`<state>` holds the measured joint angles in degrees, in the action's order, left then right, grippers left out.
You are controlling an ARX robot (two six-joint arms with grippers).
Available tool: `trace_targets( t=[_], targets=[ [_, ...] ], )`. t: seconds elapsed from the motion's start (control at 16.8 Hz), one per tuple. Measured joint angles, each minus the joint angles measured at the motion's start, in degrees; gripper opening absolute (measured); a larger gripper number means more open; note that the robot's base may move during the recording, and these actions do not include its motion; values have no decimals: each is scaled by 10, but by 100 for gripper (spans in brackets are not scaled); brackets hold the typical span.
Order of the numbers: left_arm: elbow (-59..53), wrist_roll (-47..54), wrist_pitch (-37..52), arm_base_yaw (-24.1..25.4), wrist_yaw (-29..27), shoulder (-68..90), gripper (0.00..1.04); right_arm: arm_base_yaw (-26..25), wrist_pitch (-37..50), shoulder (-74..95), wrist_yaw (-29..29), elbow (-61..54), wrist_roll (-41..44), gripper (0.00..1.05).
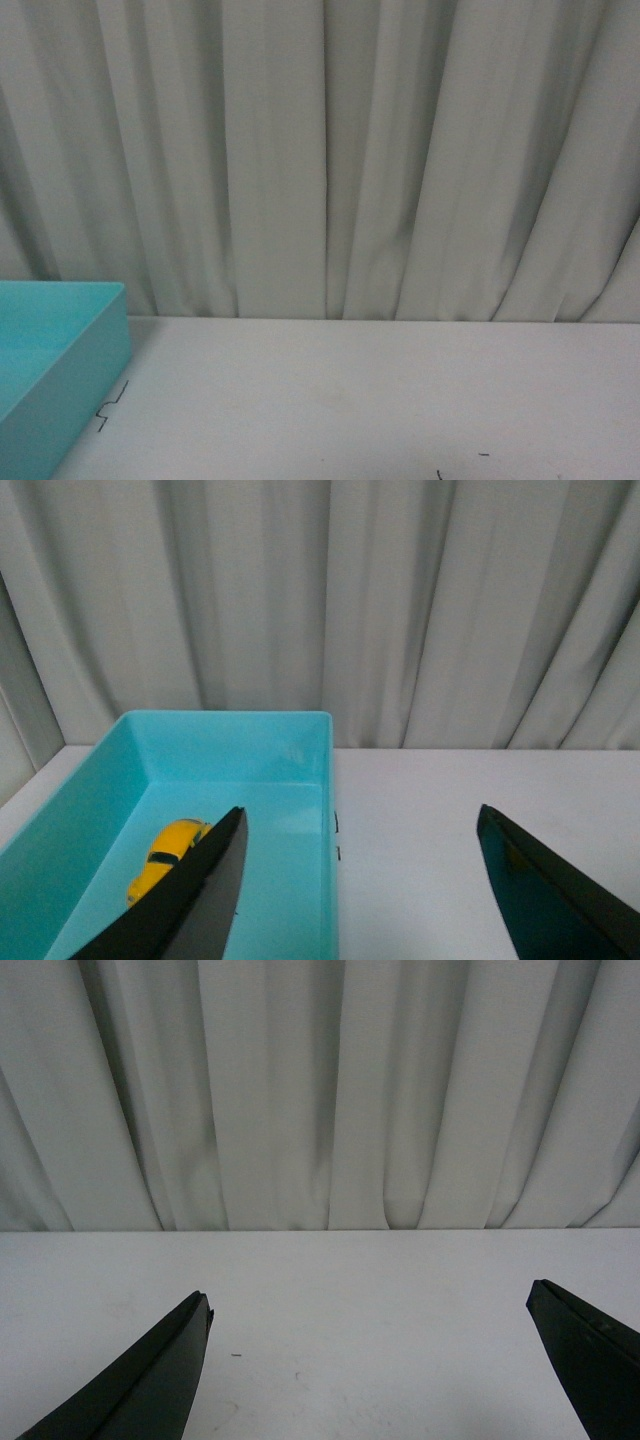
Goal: Wind up and store yellow beetle toy
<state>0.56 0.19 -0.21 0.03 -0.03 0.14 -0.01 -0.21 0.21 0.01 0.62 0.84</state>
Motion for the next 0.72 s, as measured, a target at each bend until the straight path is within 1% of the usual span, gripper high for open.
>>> trace_targets(
  t=[0.12, 0.18, 0.24, 0.72],
  targets=[
    [0, 0, 0, 0, 0, 0, 93, 0, 0, 0, 0, 0, 0, 98],
    [0, 0, 0, 0, 0, 0, 100, 0, 0, 0, 0, 0, 0, 98],
    [0, 0, 0, 0, 0, 0, 97, 0, 0, 0, 0, 0, 0, 98],
    [0, 0, 0, 0, 0, 0, 98, 0, 0, 0, 0, 0, 0, 98]
  ],
)
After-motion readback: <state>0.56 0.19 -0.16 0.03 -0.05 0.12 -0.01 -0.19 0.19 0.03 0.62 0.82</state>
